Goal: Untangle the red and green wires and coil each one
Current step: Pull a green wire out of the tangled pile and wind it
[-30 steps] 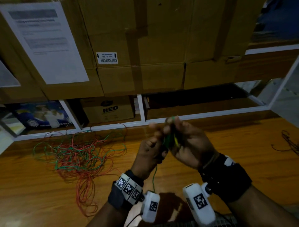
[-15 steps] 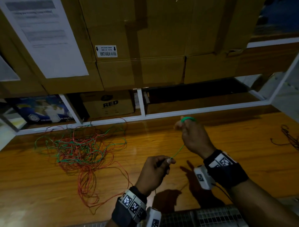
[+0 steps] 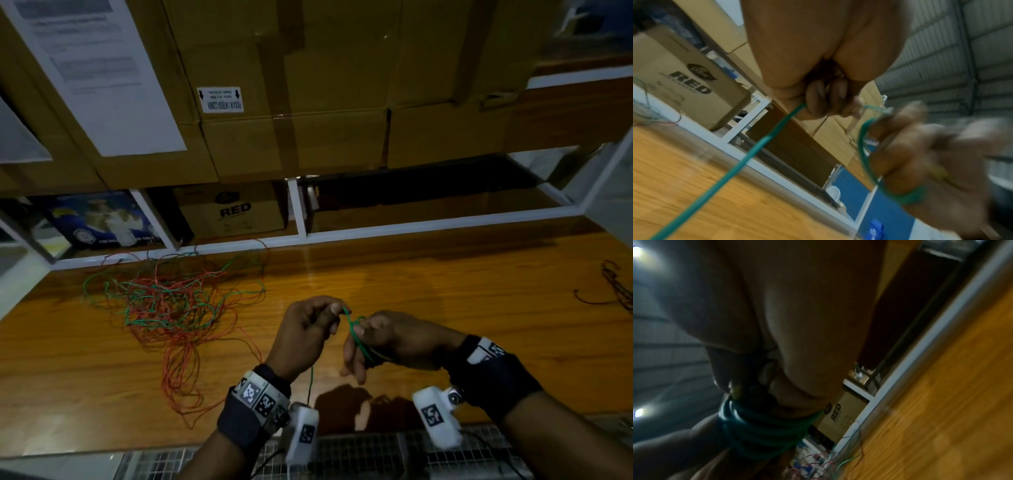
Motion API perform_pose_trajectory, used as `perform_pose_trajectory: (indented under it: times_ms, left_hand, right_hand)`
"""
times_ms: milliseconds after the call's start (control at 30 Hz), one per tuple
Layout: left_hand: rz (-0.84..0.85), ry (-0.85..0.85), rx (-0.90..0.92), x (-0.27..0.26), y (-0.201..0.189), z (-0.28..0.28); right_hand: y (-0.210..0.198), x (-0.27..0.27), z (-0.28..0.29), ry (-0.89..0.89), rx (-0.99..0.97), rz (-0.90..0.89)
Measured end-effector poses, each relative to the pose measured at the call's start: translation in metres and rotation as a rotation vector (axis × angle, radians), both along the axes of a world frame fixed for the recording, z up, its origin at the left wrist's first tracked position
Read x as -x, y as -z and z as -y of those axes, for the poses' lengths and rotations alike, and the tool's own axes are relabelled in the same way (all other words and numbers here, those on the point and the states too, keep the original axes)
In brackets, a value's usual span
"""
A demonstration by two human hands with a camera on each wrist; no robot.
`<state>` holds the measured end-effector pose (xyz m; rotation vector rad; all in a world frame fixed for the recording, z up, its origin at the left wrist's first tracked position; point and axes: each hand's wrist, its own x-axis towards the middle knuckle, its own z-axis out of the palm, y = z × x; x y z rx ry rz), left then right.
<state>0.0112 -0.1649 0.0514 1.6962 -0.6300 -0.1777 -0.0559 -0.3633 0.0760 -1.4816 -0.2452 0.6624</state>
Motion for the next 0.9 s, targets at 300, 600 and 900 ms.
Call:
perform_pose_trajectory:
  times_ms: [300, 600, 900]
  left_hand:
    - [0.081, -0.004, 0.201, -0.004, -0.058, 0.052]
    - [-0.050, 0.139, 0.189, 0.015, -0.054, 0.097]
    - [0.118, 0.143, -0.064, 0.006, -0.040, 0.077]
  right_hand:
    - [-0.038, 0.021, 0.015, 0.140, -0.694, 0.052]
    - [-0.107, 0.019, 0.048, 0.652, -1.050, 0.204]
    - [-0.070, -0.039, 0.107, 1.131, 0.790, 1.051]
